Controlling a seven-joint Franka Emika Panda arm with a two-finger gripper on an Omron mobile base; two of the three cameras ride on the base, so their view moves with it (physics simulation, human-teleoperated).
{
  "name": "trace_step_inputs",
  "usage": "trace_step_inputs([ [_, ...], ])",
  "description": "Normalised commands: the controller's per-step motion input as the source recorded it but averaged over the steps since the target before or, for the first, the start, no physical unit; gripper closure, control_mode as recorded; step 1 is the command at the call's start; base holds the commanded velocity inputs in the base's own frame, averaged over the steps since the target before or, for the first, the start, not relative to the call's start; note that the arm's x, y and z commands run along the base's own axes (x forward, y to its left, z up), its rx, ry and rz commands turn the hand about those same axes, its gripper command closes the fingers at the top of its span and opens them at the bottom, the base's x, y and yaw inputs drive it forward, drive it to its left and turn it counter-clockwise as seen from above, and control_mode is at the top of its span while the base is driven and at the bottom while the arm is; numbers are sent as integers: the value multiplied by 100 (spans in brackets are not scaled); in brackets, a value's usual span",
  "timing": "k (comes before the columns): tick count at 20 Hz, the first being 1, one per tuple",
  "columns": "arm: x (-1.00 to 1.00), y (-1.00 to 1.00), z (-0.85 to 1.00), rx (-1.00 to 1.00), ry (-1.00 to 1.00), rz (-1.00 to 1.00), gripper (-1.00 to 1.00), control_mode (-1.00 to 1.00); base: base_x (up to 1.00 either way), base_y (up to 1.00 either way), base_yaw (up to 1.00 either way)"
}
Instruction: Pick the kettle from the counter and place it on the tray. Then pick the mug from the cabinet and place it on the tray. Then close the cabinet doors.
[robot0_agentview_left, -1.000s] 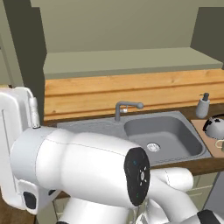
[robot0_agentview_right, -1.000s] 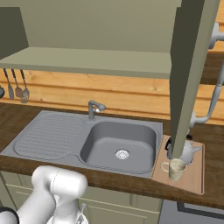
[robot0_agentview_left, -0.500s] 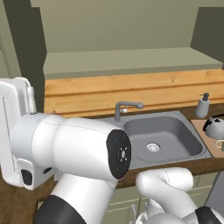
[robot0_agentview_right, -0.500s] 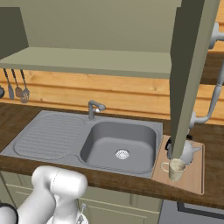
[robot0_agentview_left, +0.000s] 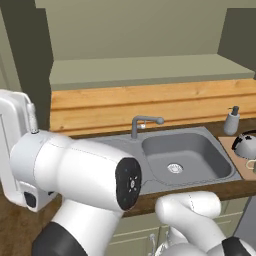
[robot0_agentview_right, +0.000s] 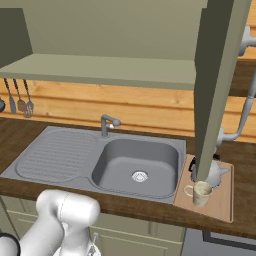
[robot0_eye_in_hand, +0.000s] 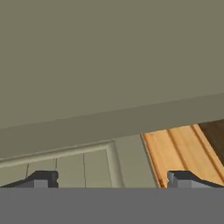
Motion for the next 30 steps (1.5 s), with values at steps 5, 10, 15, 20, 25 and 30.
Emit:
trace_step_inputs([
  [5,35,-10,0,0,-12,-1,-100,-100,0,0,0],
  [10,41,-36,0,0,-1,-12,-100,-100,0,0,0],
  [15,40,-58,3,0,0,-22,-100,-100,0,0,0],
  [20,44,-66,5,0,0,-24,-100,-100,0,0,0],
  [25,52,-68,2,0,0,-23,-100,-100,0,0,0],
  [30,58,-68,0,0,0,-20,-100,-100,0,0,0],
])
